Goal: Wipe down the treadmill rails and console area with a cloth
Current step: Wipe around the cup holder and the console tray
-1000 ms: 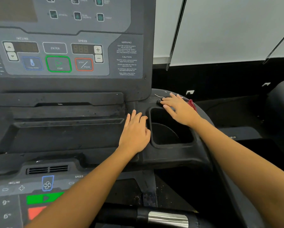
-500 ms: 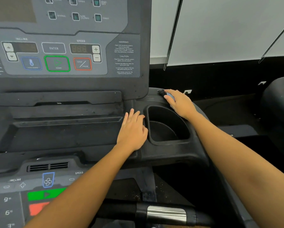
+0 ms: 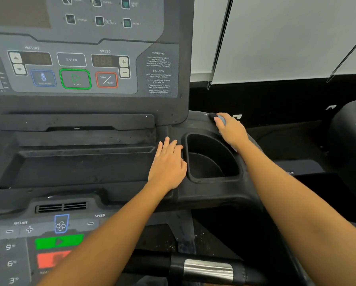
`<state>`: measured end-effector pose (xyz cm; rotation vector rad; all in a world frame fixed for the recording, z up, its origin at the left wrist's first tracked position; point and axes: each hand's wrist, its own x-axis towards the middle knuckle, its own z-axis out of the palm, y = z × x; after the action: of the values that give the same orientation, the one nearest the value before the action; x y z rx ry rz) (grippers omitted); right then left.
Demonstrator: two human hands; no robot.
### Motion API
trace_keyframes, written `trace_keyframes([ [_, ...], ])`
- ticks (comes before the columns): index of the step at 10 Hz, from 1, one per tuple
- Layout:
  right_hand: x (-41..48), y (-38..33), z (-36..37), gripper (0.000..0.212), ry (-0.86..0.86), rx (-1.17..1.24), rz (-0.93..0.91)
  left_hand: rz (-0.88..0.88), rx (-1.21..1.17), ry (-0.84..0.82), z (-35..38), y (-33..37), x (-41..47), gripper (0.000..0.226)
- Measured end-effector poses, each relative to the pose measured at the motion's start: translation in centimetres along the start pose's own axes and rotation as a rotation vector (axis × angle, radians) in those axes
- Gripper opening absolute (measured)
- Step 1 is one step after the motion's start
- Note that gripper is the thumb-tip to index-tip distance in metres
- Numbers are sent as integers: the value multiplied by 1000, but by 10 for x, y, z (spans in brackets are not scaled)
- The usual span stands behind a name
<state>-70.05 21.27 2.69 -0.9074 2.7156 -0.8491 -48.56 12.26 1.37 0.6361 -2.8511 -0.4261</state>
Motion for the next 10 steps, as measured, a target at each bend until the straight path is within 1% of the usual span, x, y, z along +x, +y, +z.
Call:
trace_keyframes([
  [1, 24, -14, 4, 45, -45, 53, 71, -7, -6, -1, 0, 0, 0, 47],
  [2, 34, -29, 16, 52, -70, -1, 25, -7, -16, 2, 1, -1, 1, 47],
  [3, 29, -31, 23, 53, -45, -43, -76, -6, -47, 6, 1, -1, 2, 46],
  [4, 21, -19, 17, 52, -40, -60, -122, -6, -76, 2, 1, -2, 3, 46],
  [7, -23, 16, 0, 47, 86, -161, -122, -3, -93, 29, 2, -3, 1, 45],
  [10, -92, 32, -12, 45, 133, -250, -9, -5, -101, 21, 2, -5, 1, 45],
])
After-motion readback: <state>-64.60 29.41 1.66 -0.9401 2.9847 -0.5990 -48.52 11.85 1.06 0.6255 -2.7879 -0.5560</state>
